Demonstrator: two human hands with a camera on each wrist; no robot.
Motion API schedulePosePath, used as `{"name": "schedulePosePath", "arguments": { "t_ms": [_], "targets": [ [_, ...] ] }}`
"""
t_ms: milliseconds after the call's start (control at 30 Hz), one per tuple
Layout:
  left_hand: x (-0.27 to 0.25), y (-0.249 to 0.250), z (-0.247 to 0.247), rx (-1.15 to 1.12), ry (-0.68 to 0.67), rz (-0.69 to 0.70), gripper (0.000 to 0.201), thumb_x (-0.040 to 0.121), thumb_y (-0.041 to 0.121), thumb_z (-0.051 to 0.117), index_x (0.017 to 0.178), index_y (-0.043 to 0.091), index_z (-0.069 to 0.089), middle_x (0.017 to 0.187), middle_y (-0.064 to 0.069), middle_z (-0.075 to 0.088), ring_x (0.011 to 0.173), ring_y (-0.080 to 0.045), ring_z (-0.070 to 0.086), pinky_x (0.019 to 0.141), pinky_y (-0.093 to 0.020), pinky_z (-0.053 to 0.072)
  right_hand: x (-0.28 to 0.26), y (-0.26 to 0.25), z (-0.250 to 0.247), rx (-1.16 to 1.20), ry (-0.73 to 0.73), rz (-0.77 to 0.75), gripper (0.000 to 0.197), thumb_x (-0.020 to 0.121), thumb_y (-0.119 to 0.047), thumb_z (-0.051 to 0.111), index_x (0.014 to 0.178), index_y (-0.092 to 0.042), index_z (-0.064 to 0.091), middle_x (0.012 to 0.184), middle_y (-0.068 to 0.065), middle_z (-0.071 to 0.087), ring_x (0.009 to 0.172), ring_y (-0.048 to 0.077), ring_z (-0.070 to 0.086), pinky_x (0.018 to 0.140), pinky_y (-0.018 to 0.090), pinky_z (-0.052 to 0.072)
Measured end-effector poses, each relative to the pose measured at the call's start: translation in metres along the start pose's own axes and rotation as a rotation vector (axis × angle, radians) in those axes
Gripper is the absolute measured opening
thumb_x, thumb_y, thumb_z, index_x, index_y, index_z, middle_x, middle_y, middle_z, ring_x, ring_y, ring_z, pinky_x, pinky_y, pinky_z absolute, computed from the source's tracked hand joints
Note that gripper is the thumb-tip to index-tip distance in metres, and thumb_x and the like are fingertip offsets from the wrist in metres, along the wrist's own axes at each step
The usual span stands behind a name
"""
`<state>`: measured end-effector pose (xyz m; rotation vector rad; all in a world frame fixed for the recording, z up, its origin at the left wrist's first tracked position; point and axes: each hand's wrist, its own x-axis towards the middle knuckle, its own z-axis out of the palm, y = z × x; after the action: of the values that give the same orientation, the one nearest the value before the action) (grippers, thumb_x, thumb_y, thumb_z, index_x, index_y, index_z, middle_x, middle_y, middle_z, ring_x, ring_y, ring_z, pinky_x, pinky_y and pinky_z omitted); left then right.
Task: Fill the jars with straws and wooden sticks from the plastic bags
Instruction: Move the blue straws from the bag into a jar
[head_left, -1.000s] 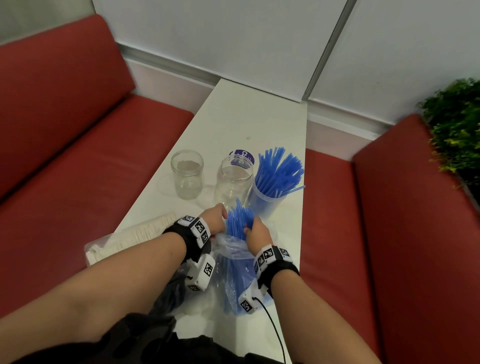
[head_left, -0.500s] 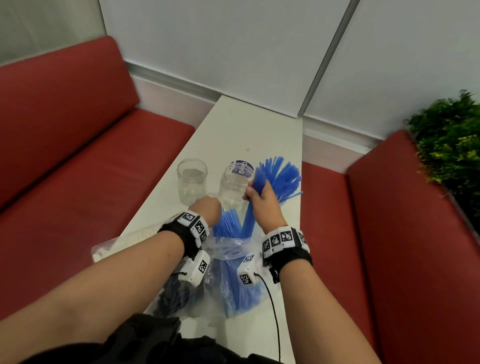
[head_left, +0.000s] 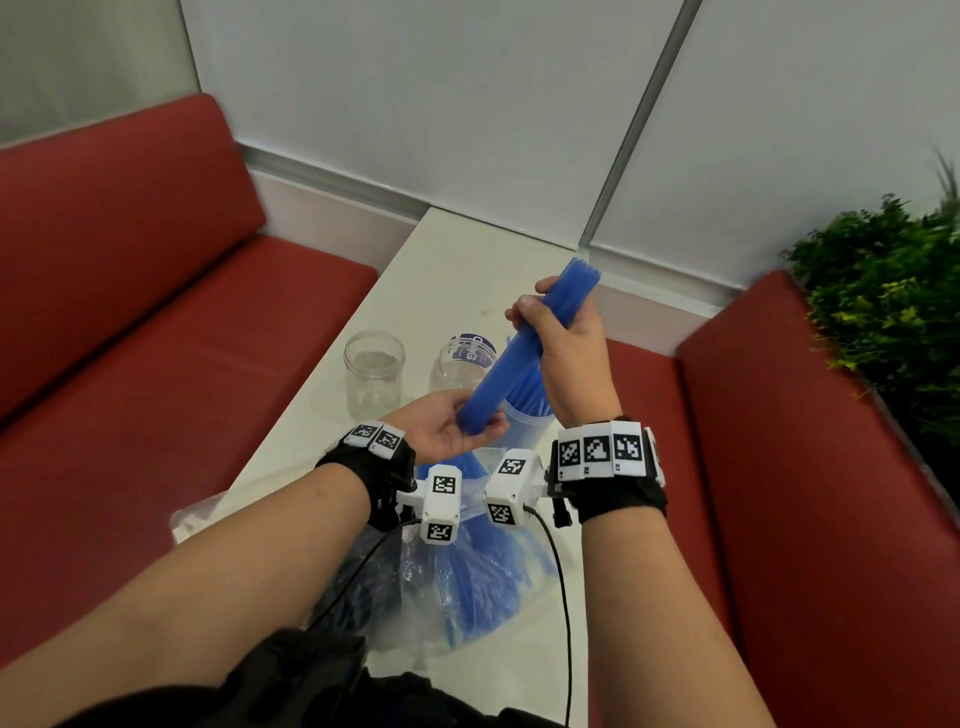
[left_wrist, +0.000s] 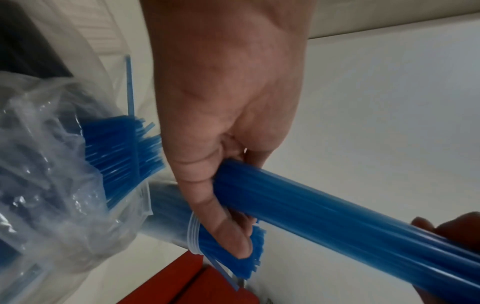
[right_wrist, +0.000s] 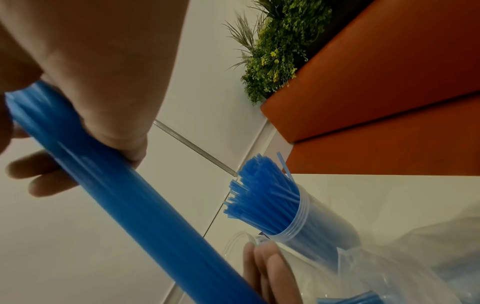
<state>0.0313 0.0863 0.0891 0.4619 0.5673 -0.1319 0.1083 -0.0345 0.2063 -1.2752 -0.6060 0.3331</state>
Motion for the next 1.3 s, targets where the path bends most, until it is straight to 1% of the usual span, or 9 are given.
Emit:
{"name": "schedulePosePath", "arguments": {
  "t_ms": [167,267,367,600,867,1000,1133,1200,1300],
  "targets": [
    [0.003,-0.001,0.008,0.122,0.022,-0.027,0.023,0.098,0.018,0.052,0.094,-0.002,0.063,0.073,-0.011,0.064,0.059,-0.018,0.065,0.053,-0.024,0.058,-0.001,0.000,-0.002,0.026,-0.037,0.046,0.014,0.091,-0.019,0.073,0.098,-0.019,0.061,0.084,0.001,0.066,0.082,0.021,0.069,0.081,0.032,0.055],
    [0.005,-0.002,0.009,0.169,0.021,-0.093,0.025,0.101,0.025,0.048,0.089,0.004,0.055,0.065,-0.006,0.057,0.044,-0.009,0.051,0.034,-0.011,0.036,-0.001,-0.004,-0.005,0.002,-0.100,0.089,0.011,0.094,-0.018,0.070,0.089,-0.014,0.061,0.074,0.003,0.062,0.079,0.025,0.065,0.078,0.036,0.054],
    [0.008,0.000,0.010,0.179,0.016,-0.071,0.026,0.102,0.028,0.047,0.088,0.006,0.052,0.065,-0.005,0.054,0.041,-0.006,0.043,0.033,-0.010,0.023,0.004,-0.010,-0.014,-0.172,-0.140,0.118,0.012,0.094,-0.022,0.071,0.085,-0.016,0.064,0.080,0.016,0.065,0.084,0.025,0.067,0.077,0.037,0.054],
    [0.021,0.005,0.013,0.272,0.115,0.060,0.019,0.104,0.021,0.042,0.094,0.008,0.052,0.069,-0.005,0.047,0.042,-0.006,0.042,0.033,-0.011,0.024,0.033,-0.021,-0.051,-0.467,-0.356,0.339,0.008,0.081,-0.027,0.080,0.081,-0.022,0.073,0.086,0.008,0.076,0.085,0.029,0.077,0.069,0.032,0.061],
    [0.041,-0.004,0.025,0.673,0.202,0.220,0.031,0.103,0.002,0.034,0.127,-0.006,0.051,0.099,-0.017,0.056,0.066,-0.024,0.060,0.047,-0.022,0.052,0.065,-0.002,-0.075,-0.550,-0.246,0.359,0.010,0.084,-0.021,0.078,0.076,-0.020,0.072,0.082,0.010,0.074,0.084,0.032,0.076,0.068,0.033,0.062],
    [0.056,-0.006,0.030,1.059,0.209,0.330,0.040,0.100,-0.001,0.029,0.134,0.009,0.048,0.118,-0.014,0.054,0.076,-0.030,0.060,0.051,-0.023,0.047,0.077,0.008,-0.083,-0.641,-0.179,0.332,0.009,0.089,-0.016,0.075,0.087,-0.010,0.068,0.092,0.019,0.073,0.083,0.031,0.076,0.071,0.036,0.063],
    [0.071,-0.007,0.028,1.312,0.131,0.336,0.037,0.098,-0.007,0.032,0.117,0.021,0.046,0.083,-0.006,0.050,0.065,-0.021,0.051,0.049,-0.020,0.042,0.086,0.022,-0.086,-0.702,-0.125,0.326,0.009,0.090,-0.014,0.074,0.091,-0.006,0.068,0.093,0.018,0.073,0.081,0.029,0.076,0.073,0.040,0.064],
    [0.076,-0.007,0.025,1.506,0.170,0.387,0.037,0.097,-0.005,0.038,0.129,0.007,0.050,0.102,-0.018,0.061,0.091,-0.031,0.062,0.070,-0.025,0.050,0.087,0.031,-0.086,-0.723,-0.098,0.323,0.008,0.089,-0.013,0.073,0.090,-0.006,0.069,0.092,0.017,0.073,0.081,0.028,0.076,0.074,0.042,0.064],
    [0.082,-0.008,0.019,1.766,0.210,0.496,0.042,0.095,-0.002,0.043,0.133,0.009,0.057,0.130,-0.011,0.060,0.118,-0.028,0.057,0.099,-0.030,0.043,0.085,0.048,-0.083,-0.728,-0.038,0.330,0.007,0.087,-0.010,0.074,0.083,-0.007,0.069,0.088,0.018,0.073,0.082,0.030,0.075,0.072,0.043,0.064]
  ]
}}
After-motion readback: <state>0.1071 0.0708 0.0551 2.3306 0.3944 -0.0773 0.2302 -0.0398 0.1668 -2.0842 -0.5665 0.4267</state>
